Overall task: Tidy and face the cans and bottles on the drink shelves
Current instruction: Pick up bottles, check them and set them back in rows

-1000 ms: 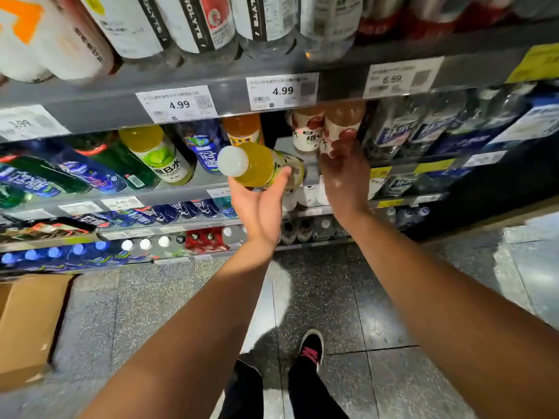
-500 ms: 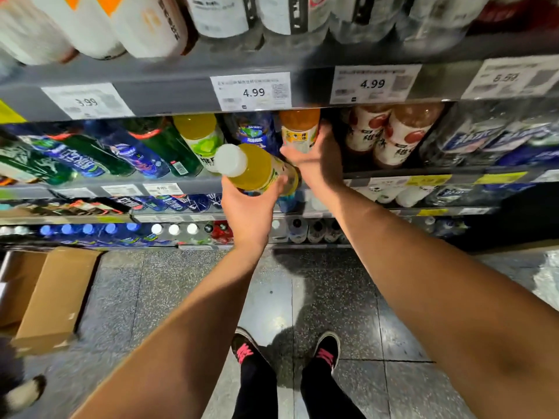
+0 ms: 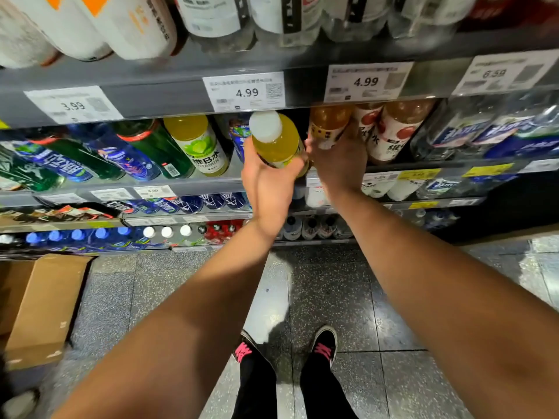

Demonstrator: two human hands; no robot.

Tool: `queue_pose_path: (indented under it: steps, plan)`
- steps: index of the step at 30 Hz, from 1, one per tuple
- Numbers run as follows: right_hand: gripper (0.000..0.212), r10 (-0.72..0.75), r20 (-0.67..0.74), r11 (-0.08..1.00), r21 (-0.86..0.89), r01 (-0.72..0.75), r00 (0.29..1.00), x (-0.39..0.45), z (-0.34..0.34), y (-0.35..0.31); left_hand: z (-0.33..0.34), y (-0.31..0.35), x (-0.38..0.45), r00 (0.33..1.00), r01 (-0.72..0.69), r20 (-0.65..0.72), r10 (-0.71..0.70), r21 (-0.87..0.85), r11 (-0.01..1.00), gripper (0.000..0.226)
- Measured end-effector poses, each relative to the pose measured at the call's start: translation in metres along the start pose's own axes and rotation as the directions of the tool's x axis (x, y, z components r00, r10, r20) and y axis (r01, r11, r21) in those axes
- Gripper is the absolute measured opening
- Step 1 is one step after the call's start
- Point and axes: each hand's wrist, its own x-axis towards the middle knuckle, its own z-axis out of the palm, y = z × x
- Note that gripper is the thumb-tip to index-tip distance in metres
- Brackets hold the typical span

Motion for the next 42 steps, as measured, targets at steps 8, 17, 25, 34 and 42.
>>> queue_pose_path:
  steps: [8, 17, 25, 34, 42]
  plan:
    - [0.078, -0.071, 0.097, 0.996, -0.044, 0.075, 0.993, -0.005, -0.015, 0.016, 0.03, 0.013, 0.024, 0.991, 0.13, -0.006, -0.131, 0.16, 0.979, 0.055]
    - [0.077, 0.131, -0.246, 0.977, 0.198, -0.082, 0.96, 0.004, -0.054, 0.042, 0.043, 0.011, 0.032, 0.994, 0.104, -0.021, -0.103, 0.313, 0.944, 0.054]
    - [0.092, 0.129, -0.231, 0.987, 0.127, -0.101, 0.964, 0.045, -0.051, 0.059, 0.055, 0.003, 0.011, 0.988, 0.071, -0.148, -0.036, 0.24, 0.968, 0.066]
    - [0.075, 0.175, -0.369, 0.983, 0.12, -0.14, 0.913, 0.016, -0.049, 0.034, 0.048, -0.005, 0.007, 0.996, 0.089, -0.033, -0.085, 0.167, 0.982, 0.067]
    - [0.04, -0.14, -0.139, 0.986, 0.072, 0.151, 0.98, -0.059, -0.021, -0.029, -0.028, -0.011, 0.002, 0.99, 0.127, -0.092, -0.111, 0.193, 0.973, 0.055]
